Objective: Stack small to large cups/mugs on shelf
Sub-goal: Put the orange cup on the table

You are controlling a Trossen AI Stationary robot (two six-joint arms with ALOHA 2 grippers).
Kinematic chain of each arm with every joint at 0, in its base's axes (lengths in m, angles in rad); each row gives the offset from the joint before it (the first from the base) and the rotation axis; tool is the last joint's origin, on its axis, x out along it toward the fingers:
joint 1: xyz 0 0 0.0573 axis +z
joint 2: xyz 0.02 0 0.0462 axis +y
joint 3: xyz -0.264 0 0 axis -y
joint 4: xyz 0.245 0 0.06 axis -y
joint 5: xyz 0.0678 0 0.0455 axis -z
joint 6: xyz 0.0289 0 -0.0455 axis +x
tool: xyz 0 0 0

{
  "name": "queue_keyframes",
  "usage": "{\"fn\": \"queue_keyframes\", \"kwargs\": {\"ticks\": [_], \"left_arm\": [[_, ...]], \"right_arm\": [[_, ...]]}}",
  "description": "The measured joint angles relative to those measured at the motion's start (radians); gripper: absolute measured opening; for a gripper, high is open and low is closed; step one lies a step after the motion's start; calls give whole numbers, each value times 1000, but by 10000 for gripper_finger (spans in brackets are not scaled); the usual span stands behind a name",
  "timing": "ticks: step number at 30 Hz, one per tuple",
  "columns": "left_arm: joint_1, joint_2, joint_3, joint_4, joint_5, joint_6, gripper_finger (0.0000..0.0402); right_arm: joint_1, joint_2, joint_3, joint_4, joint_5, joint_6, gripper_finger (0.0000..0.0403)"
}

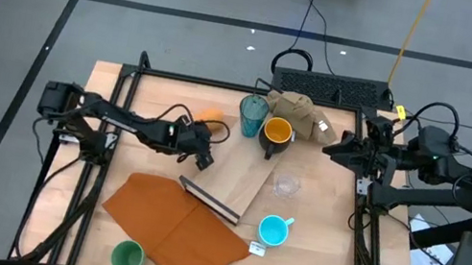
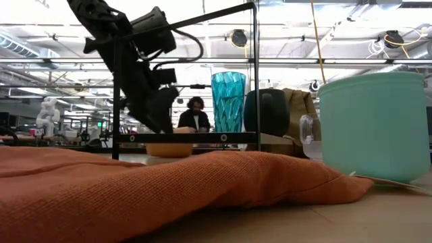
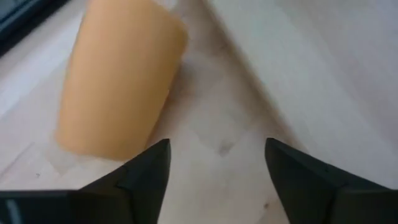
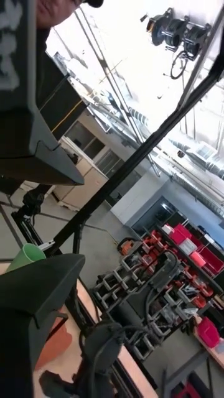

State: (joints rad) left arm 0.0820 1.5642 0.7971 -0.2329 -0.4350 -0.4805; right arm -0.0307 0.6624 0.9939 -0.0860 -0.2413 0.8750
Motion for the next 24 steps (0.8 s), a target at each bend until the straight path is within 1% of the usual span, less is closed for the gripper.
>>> {"fn": "queue_keyframes", "kwargs": {"ticks": [4,9,11,13,15,17,20,22,24], "left_arm": [[1,-29,-1,-22,50,-40,231],[4,-110,0,-94,80,-65,228],[15,-163,-2,-146,124,-65,228],[26,-216,1,-134,184,-61,228],[33,-281,-1,-168,215,-41,228],[34,-343,1,-173,188,-45,228],[70,-412,0,-220,81,-45,228],[117,-442,1,-255,84,-27,228],[170,-451,-1,-288,142,2,228]], "right_arm": [[0,0,0,-1,0,2,180],[0,-2,0,-2,-1,-11,180],[0,-3,0,-3,-12,-27,180],[0,-4,0,-12,-27,-34,180],[0,-5,0,-29,-31,-38,180],[0,-6,0,-37,-38,-53,180],[0,-7,0,-37,-51,-68,180],[0,-7,0,-38,-52,-71,180],[0,-7,0,-38,-51,-70,180]]}}
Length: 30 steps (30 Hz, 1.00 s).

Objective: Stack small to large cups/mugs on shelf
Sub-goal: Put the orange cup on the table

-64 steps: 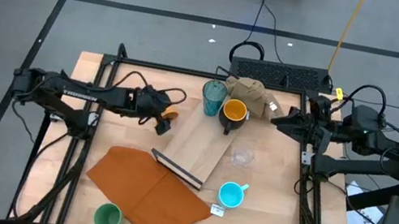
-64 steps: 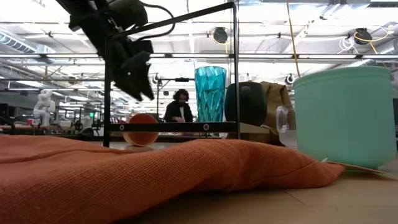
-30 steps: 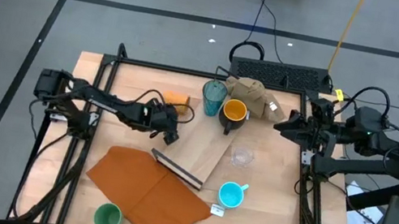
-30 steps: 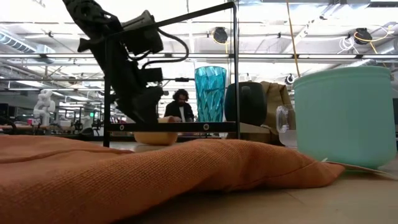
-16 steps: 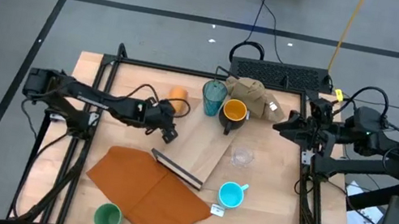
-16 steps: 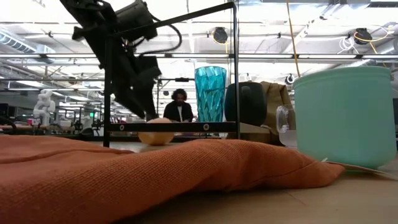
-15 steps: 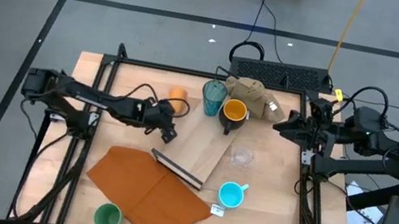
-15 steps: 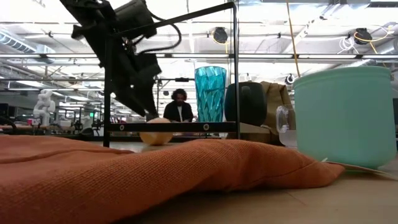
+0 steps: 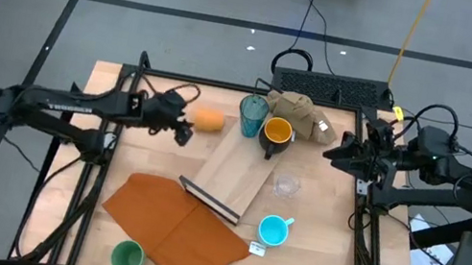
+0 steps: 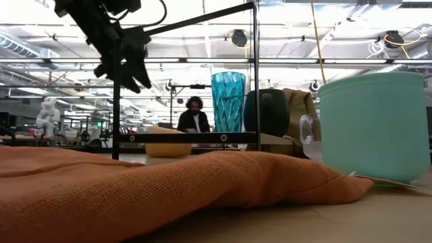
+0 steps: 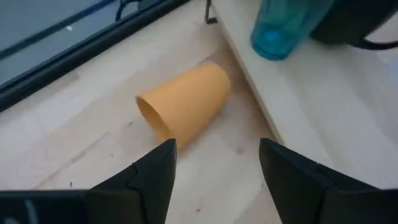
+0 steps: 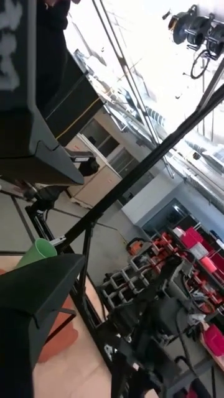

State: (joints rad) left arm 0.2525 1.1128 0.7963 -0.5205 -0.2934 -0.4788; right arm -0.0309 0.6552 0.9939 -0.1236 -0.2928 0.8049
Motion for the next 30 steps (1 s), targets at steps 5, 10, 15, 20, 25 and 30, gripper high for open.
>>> {"fn": "queue_keyframes", "kwargs": {"ticks": [5,10,15,20,25,30], "left_arm": [[155,39,-29,20,231,27,227],[225,50,-71,83,319,16,227],[214,72,-81,77,322,26,227],[205,130,-84,64,332,30,227],[168,145,-85,151,360,7,227],[160,133,-85,152,326,-25,227]], "right_arm": [[0,0,0,0,-1,1,180],[28,0,0,0,-1,11,180],[67,0,0,0,-1,9,180],[82,0,0,0,1,4,180],[82,0,0,0,3,16,180],[82,0,0,0,3,14,180]]}}
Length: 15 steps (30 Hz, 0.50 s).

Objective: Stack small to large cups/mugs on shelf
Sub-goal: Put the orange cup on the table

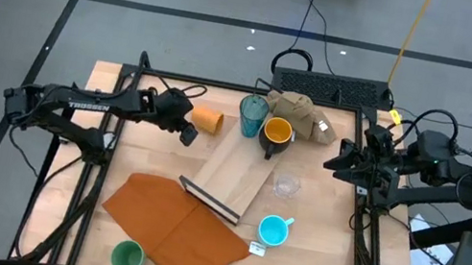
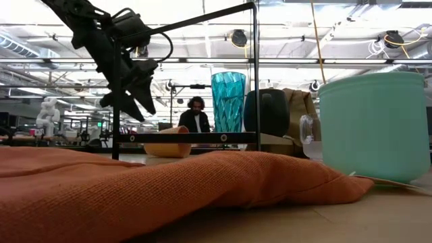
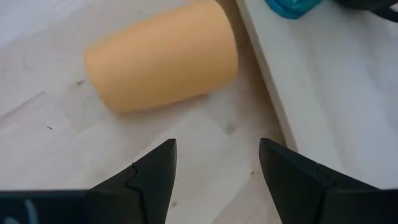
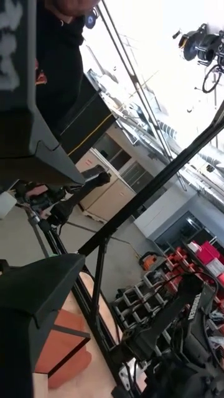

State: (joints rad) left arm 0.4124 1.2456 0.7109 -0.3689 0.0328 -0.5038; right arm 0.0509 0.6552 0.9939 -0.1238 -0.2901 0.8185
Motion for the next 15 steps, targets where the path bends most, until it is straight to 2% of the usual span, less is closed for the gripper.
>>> {"fn": "queue_keyframes", "kwargs": {"ticks": [4,9,15], "left_arm": [[-3,-2,0,-1,6,7,227],[-3,-3,0,-43,68,107,227],[6,-3,34,-41,69,208,227]], "right_arm": [[0,0,0,0,0,-5,180],[0,0,0,0,0,-11,180],[0,0,0,0,0,-11,180]]}}
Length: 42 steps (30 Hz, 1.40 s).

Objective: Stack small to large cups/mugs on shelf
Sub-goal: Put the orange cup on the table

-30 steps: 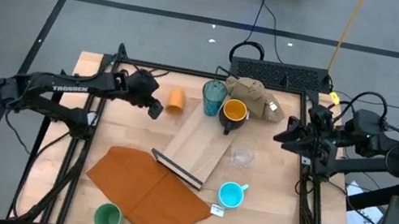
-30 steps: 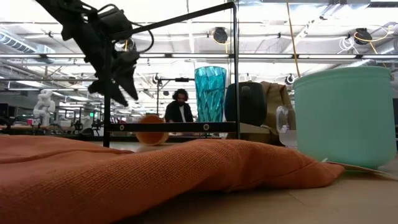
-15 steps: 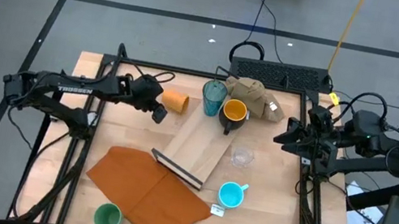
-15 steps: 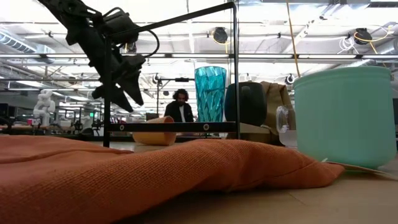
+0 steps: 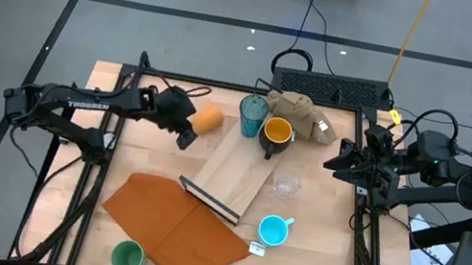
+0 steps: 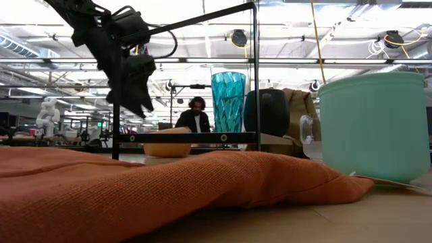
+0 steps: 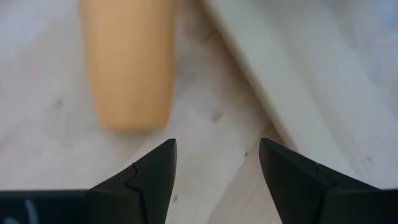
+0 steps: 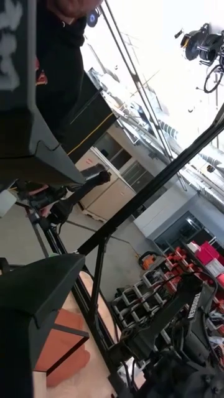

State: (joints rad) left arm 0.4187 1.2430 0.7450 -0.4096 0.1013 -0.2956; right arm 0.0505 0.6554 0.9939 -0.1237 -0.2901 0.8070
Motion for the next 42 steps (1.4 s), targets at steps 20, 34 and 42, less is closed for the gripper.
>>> {"fn": "queue_keyframes", "kwargs": {"ticks": [20,34,42], "left_arm": [[83,78,88,78,-73,-238,228],[277,79,125,-2,145,-52,227],[400,79,124,-116,301,53,227]], "right_arm": [[84,61,0,44,0,-4,180],[154,84,0,45,33,29,180],[200,93,0,46,79,42,180]]}}
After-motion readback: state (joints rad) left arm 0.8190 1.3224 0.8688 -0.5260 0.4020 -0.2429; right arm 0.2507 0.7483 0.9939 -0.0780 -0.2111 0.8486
